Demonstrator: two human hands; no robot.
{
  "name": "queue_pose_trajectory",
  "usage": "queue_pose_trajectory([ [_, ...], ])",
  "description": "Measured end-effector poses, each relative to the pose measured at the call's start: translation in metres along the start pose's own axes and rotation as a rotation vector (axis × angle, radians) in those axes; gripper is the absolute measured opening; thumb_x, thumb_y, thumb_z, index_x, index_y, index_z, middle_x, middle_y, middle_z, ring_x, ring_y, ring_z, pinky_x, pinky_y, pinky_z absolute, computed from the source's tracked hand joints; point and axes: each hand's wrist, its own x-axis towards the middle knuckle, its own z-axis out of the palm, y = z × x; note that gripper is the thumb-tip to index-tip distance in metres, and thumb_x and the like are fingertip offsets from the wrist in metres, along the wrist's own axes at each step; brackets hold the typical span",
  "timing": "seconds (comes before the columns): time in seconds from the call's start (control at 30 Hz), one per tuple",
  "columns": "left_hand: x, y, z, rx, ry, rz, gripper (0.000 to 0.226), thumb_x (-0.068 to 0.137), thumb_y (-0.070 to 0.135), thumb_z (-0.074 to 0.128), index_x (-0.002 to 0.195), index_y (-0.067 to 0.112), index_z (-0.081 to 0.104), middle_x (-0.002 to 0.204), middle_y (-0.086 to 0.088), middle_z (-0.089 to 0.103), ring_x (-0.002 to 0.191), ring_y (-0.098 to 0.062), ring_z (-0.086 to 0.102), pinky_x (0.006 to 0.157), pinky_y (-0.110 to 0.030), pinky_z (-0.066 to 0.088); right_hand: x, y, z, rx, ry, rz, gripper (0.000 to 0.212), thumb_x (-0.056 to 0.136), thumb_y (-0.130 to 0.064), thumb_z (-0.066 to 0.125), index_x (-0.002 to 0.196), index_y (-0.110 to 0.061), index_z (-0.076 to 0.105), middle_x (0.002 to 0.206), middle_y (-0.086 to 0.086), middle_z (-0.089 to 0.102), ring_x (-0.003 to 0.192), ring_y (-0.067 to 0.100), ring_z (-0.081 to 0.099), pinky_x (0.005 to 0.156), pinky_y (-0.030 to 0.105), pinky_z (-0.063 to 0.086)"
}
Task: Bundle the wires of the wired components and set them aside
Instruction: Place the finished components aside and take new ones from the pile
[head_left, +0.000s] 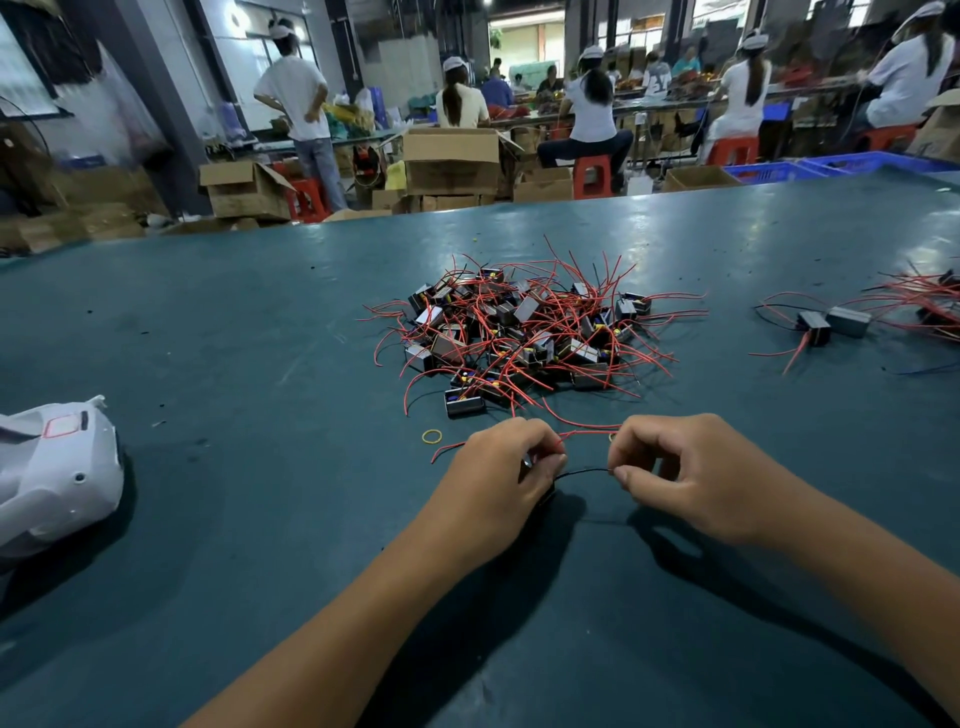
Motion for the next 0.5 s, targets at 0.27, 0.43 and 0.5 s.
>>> queue_pose_trajectory([
  [0.27, -0.001, 0.001, 0.003, -0.033, 0.011, -0.028, 0.022, 0.095, 0.037, 0.066, 0.085, 0.018, 0.068, 0.065, 0.014, 0.056, 0.062, 0.001, 0.05, 0.057, -0.014, 0.034, 0.0, 0.009, -0.01, -0.033, 0.099, 0.043, 0.024, 0.084, -0.012, 0.071, 0.073, -0.032, 0.062, 0.07, -0.015, 0.065, 0.061, 0.003, 0.059, 0.057, 0.007, 0.039],
  [0.43, 0.0, 0.002, 0.007, -0.106, 0.013, -0.064, 0.014, 0.092, 0.035, 0.07, 0.089, 0.022, 0.067, 0.073, 0.015, 0.062, 0.062, 0.004, 0.054, 0.058, -0.009, 0.039, 0.002, 0.01, -0.012, -0.051, 0.258, 0.073, 0.025, 0.083, -0.01, 0.071, 0.071, -0.03, 0.062, 0.066, -0.017, 0.063, 0.056, 0.001, 0.055, 0.055, 0.007, 0.039],
  [0.5, 0.0, 0.001, 0.008, -0.105, 0.011, -0.063, 0.012, 0.093, 0.032, 0.07, 0.088, 0.023, 0.066, 0.072, 0.015, 0.062, 0.061, 0.004, 0.054, 0.058, -0.009, 0.038, 0.002, 0.008, -0.011, -0.034, 0.293, 0.058, 0.021, 0.086, -0.013, 0.071, 0.077, -0.03, 0.062, 0.071, -0.016, 0.064, 0.054, 0.005, 0.054, 0.054, 0.01, 0.041],
])
